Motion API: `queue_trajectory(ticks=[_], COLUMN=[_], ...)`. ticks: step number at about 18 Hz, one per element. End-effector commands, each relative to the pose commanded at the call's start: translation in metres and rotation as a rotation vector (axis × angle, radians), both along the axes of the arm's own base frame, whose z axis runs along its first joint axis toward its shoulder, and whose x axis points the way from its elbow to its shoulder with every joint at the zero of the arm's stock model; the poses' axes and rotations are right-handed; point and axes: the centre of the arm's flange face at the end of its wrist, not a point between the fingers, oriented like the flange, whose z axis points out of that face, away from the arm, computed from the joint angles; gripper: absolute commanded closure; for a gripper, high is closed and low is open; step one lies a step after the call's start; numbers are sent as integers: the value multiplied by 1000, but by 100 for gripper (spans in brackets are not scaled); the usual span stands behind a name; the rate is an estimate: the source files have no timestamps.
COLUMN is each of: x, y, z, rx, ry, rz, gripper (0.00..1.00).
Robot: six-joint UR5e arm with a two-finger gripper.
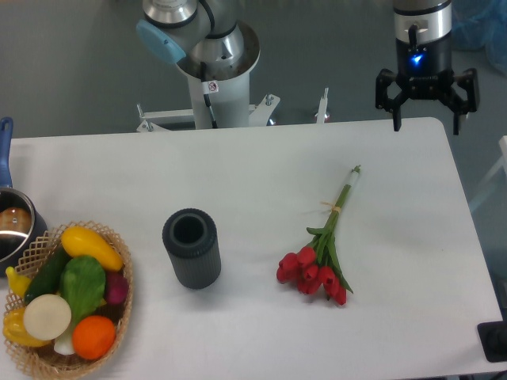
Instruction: Place the flowers on the table
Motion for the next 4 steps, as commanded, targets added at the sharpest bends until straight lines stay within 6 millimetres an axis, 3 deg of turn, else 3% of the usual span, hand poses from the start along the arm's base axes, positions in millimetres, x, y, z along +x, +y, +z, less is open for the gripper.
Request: queue_trajectory(ticks=[4], x=[1], y=[2], z=[-1], rx=[-3], ry=[0], rz=[4], gripper=[0])
